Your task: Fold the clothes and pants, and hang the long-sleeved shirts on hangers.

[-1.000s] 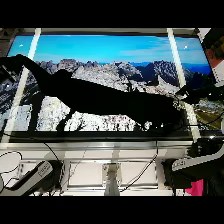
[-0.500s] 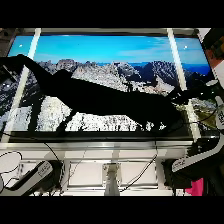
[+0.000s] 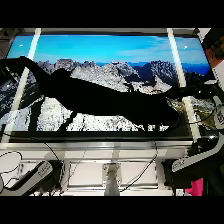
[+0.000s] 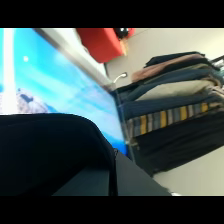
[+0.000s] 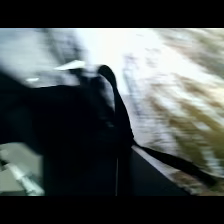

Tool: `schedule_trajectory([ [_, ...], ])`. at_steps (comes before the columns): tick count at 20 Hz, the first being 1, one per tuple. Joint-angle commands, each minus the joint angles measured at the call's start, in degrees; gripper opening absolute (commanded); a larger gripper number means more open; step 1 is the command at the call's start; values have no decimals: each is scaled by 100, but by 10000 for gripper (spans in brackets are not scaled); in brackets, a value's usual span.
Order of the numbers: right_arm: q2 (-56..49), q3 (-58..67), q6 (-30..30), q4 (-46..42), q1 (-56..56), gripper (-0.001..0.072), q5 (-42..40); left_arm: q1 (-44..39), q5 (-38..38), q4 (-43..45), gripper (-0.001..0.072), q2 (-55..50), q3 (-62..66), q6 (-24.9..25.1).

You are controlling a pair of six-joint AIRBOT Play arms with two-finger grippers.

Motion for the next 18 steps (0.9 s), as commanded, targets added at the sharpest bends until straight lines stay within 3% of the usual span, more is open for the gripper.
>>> schedule_trajectory([
  [1, 481, 103, -153, 767, -313, 14, 164, 4, 85, 173, 5, 4, 4, 2],
  [10, 1764, 682, -48, 610, -951, 13, 166, 59, 745, 944, 2, 195, 50, 72],
  [13, 2367, 734, 2, 269, -1043, 14, 157, 118, 852, 1294, 1, 732, 459, 363],
  [18, 3620, 734, 385, -50, -1329, 14, 70, 151, 1711, 3289, 2, 1884, 1274, -409],
])
